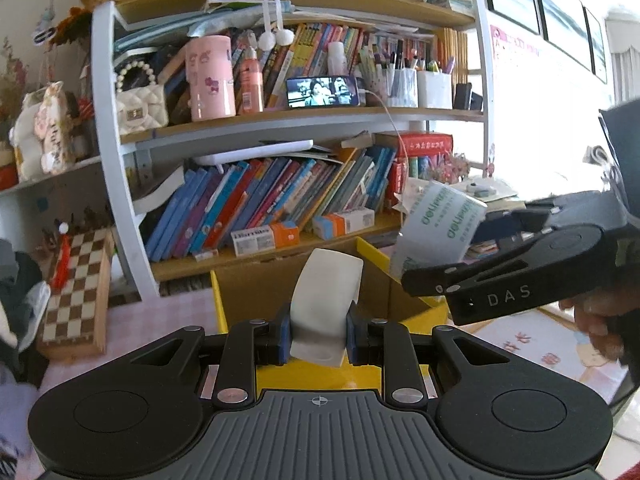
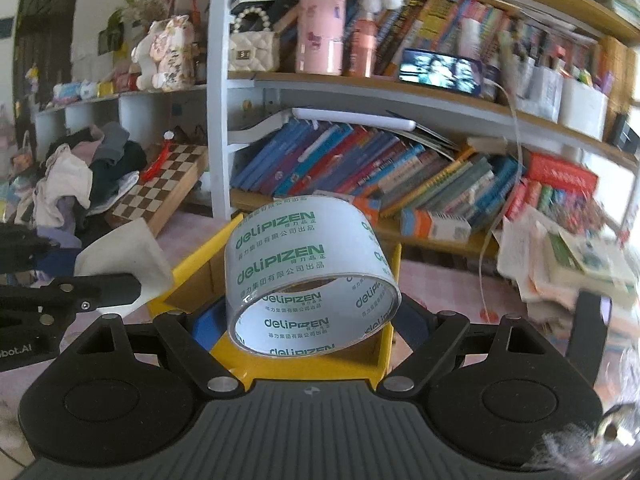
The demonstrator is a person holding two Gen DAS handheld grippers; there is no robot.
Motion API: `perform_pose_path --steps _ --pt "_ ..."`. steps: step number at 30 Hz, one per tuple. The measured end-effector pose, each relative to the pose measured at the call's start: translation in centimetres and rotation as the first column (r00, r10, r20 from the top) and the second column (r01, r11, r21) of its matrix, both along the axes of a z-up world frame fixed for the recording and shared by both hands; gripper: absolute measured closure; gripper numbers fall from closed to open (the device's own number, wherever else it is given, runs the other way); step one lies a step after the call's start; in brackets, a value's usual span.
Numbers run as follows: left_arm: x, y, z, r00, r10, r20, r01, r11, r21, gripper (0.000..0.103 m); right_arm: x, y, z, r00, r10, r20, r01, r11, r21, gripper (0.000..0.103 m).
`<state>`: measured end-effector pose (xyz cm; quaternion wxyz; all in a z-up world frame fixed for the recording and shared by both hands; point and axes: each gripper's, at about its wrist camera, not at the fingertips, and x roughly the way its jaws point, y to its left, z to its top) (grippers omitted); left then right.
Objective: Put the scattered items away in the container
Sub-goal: 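Lift the cube with the left tool while the right tool carries the tape roll over the box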
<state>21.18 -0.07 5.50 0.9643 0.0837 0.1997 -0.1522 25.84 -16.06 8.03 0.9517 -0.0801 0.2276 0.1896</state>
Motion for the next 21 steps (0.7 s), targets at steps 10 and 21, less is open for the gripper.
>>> perform_pose_path --steps 10,21 --pt "7.6 -0.2 -1.7 0.991 0.026 -0.132 -0.016 0.997 0.075 0.079 7.9 1.1 -1.0 0.989 0.138 -0.052 -0.145 0.978 -0.149 0.018" --pt "13.1 -1.9 -5.3 0.952 0.003 -0.305 0.05 0.985 0.164 0.079 14.5 3.2 -5.6 0.915 0.278 -0.291 -0.356 0.897 -0.264 0.018"
